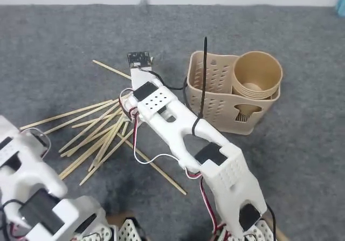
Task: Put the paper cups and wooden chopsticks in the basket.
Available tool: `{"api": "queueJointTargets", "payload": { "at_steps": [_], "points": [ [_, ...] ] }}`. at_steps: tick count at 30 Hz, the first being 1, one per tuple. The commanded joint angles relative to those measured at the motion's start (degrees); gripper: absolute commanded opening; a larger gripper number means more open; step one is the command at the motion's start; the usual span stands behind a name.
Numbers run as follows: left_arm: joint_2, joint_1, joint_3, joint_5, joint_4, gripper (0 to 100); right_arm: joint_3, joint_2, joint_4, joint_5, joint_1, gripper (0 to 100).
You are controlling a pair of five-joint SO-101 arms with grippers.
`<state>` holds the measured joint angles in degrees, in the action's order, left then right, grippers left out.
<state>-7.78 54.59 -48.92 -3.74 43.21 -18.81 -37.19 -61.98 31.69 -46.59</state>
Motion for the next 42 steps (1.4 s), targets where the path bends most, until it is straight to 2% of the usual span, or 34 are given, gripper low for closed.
{"api": "queueJointTargets", "payload": {
  "at_steps": [1,4,8,11,22,29,42],
  "points": [
    [-0.44,-0.53,2.33,-0.44,0.0,8,-3.08,-0.04,2.07,0.7,0.04,24.1],
    [-0.44,-0.53,2.33,-0.44,0.0,8,-3.08,-0.22,1.71,0.62,-1.01,21.0],
    [-0.44,-0.53,2.33,-0.44,0.0,8,-3.08,-0.22,1.63,0.26,-1.54,7.1],
    [-0.44,-0.79,2.33,-0.35,0.0,8,-3.08,-0.04,1.54,0.26,-1.45,1.0],
    [-0.35,-1.14,2.15,-0.35,0.0,8,-8.62,0.13,-6.29,0.26,-1.54,0.7],
    [-0.53,-2.37,1.98,-0.18,0.09,8,-9.14,8.66,-12.62,0.18,-1.98,0.7],
    [-0.62,-2.55,1.98,-0.09,0.18,8,-9.05,16.04,-15.96,-13.89,-11.38,0.7]
  ]
}}
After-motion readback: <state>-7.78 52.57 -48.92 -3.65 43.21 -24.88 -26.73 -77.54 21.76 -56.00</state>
